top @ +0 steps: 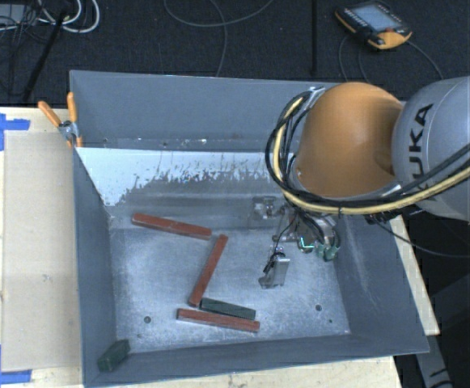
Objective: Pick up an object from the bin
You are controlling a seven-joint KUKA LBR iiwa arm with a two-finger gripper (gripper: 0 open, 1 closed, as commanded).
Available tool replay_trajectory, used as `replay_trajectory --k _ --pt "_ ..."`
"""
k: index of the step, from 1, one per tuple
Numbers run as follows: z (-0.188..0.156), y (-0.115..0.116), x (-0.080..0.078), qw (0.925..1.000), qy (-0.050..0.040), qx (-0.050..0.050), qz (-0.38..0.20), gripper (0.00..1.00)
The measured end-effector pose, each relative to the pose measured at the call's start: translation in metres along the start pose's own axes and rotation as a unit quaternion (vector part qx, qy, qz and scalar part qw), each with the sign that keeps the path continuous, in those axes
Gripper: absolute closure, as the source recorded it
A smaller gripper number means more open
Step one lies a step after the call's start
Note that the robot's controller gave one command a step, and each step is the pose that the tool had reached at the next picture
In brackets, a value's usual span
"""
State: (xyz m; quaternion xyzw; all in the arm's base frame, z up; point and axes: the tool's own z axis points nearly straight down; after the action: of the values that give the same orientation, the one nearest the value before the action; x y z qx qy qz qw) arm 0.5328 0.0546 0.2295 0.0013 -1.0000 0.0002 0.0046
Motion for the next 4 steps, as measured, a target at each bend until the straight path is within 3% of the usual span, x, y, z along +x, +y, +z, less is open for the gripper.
replay_trajectory --k 1,2,3,4 --pt "-0.004 0.0 -0.001 1.0 -0.004 0.0 0.001 0.0" --pt "0.044 0.017 0.006 0.9998 -0.0075 0.0 -0.02 0.0" --pt "0.113 0.003 0.009 0.9999 -0.0058 -0.001 -0.013 0.0" --pt "0.15 0.02 0.049 0.9999 -0.003 0.0 0.01 0.0"
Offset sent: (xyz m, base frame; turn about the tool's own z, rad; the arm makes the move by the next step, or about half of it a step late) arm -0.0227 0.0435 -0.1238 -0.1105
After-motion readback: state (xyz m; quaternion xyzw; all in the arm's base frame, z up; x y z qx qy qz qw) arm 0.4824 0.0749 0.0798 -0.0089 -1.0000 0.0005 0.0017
